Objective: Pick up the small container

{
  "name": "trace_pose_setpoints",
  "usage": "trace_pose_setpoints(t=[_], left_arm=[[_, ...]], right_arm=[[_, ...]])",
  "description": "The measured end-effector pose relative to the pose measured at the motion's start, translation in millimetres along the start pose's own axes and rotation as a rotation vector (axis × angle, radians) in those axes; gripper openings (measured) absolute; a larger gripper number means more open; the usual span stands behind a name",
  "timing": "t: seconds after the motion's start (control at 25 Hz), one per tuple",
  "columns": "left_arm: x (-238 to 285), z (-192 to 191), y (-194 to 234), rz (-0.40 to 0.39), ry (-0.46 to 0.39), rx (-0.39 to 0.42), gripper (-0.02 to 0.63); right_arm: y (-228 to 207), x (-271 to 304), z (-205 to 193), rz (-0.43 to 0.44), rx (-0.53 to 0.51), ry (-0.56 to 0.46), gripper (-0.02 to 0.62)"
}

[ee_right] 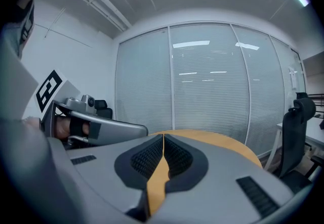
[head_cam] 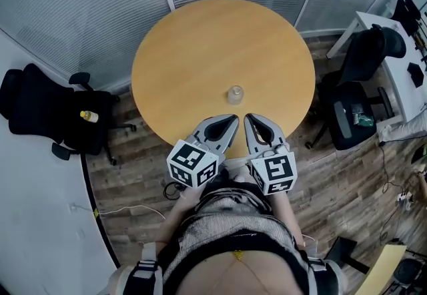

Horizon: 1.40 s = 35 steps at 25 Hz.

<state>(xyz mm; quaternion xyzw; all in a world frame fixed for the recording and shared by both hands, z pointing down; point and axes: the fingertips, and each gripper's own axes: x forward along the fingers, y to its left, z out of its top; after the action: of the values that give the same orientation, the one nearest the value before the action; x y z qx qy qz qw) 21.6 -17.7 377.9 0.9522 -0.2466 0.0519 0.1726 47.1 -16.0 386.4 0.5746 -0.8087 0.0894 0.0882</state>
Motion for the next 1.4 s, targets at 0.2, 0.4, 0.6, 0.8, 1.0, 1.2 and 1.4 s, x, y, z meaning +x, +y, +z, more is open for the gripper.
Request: trace_pose_setpoints(t=[0.2,0.4,0.6,0.8,1.0,1.2,1.4], left_arm=[[6,8,21,-0.024,0.006,0.006,0.005],[8,12,43,-0.038,0.007,0.005,0.005],[3,18,66,-0.032,-0.011,-0.003,0.005],[-4,17,88,-0.031,-0.003,-0.011,0.005],[-5,15,100,-0.024,0.004,-0.023,0.005],[2,15,109,0.011,0.003,-0.036,0.005],[22,21,112,0.053,-0.015,-0.05,0.005]], right_arm=[[-1,22,7,-0.019,0.008,-0.003,0.02],[4,45,8,-0.017,-0.006,-0.001,0.02],[10,69,10,-0.02,-0.016,0.006,0.02],[18,90,10,-0.017,-0.025,0.016,0.02],[19,96,6,-0.017,-0.018,0.032,0.02],[11,103,2,0.007,-0.024,0.05,0.021],[-7,112,8,0.052,-0.038,0.044,0.021]])
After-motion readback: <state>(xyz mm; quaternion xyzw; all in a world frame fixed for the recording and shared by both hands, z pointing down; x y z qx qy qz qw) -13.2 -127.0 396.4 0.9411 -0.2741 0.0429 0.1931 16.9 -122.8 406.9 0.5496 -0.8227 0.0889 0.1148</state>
